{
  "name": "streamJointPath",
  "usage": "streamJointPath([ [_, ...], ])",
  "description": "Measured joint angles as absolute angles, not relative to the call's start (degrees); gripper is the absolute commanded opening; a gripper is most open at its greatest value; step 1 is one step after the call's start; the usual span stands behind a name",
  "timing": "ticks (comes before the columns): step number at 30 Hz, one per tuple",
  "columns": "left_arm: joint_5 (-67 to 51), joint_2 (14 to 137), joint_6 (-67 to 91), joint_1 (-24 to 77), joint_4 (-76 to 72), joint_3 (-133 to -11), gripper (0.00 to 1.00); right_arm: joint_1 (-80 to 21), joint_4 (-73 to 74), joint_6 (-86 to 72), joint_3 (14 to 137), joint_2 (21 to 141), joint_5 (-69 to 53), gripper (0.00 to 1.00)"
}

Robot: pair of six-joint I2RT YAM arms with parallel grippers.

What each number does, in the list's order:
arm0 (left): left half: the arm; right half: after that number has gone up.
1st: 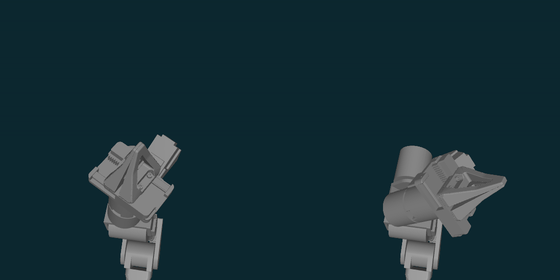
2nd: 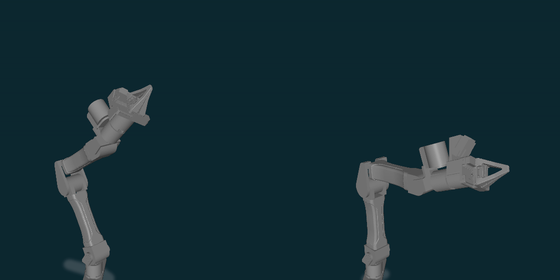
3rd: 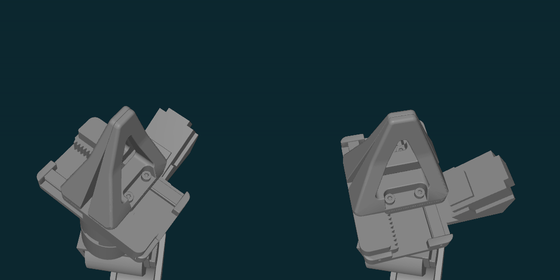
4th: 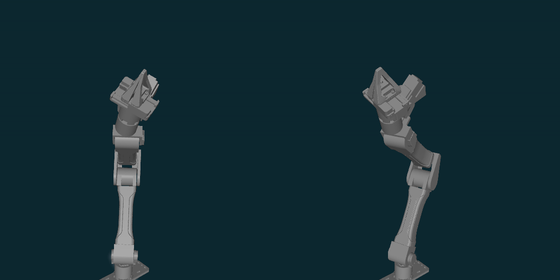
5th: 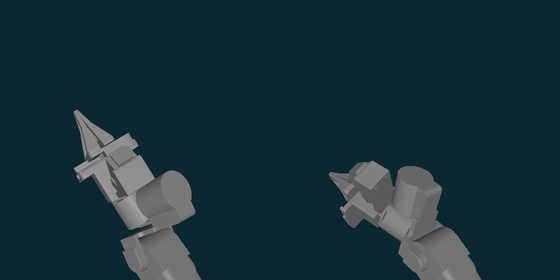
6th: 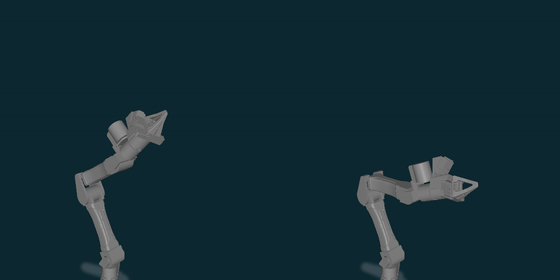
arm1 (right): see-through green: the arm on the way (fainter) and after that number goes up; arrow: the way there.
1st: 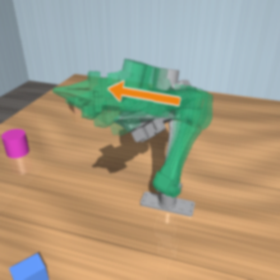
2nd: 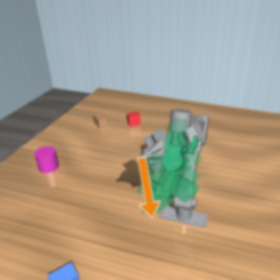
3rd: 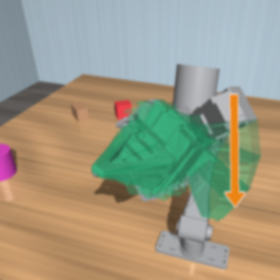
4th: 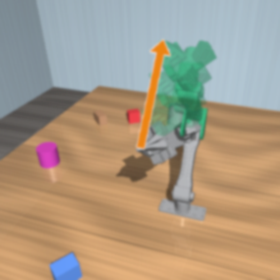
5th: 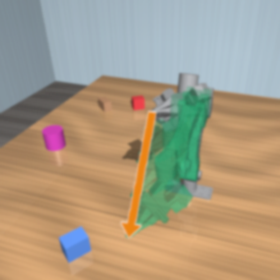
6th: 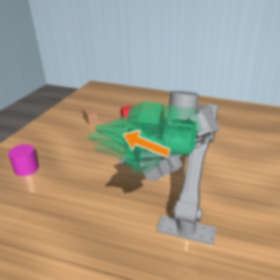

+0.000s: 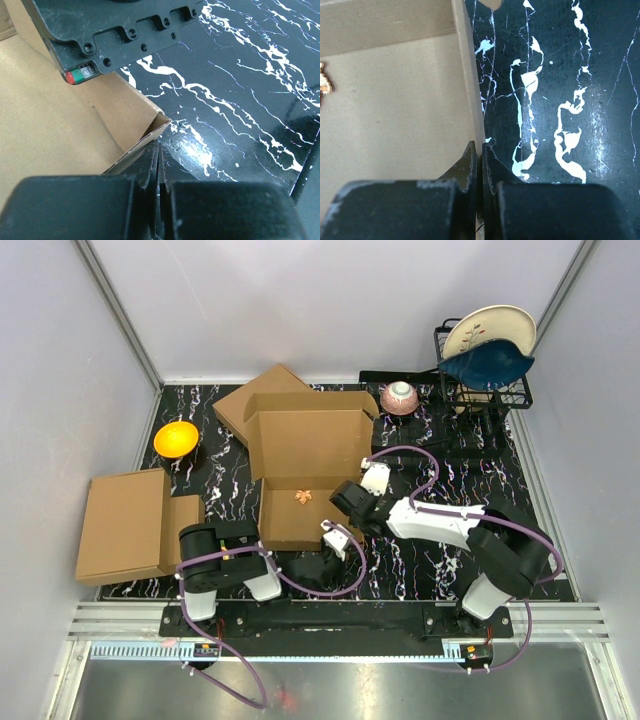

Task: Fold the paper box
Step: Fold the paper box at the center of the board.

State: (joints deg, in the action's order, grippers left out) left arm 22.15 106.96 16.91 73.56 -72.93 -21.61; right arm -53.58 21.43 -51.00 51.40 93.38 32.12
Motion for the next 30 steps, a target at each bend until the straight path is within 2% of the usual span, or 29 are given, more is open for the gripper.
streamJointPath([
  [22,19.0,104.6,19.6,72.5,-72.9,-18.6,0.0,-56.3,16.7,-56.1,47.6,90.9,33.2,0.0],
  [26,18.6,102.6,19.7,72.2,-72.7,-16.4,0.02,-56.6,16.8,-57.2,47.5,90.7,33.0,0.09],
  [27,18.6,102.0,19.7,72.0,-72.4,-16.0,0.03,-56.7,17.0,-57.4,47.7,90.7,33.0,0.16],
  [29,18.8,100.7,19.3,71.5,-71.9,-14.9,0.07,-57.0,18.1,-57.7,48.1,90.7,32.5,0.23],
  [30,19.2,100.0,18.9,71.2,-71.5,-14.5,0.09,-57.5,19.3,-57.9,48.2,90.8,31.0,0.3],
])
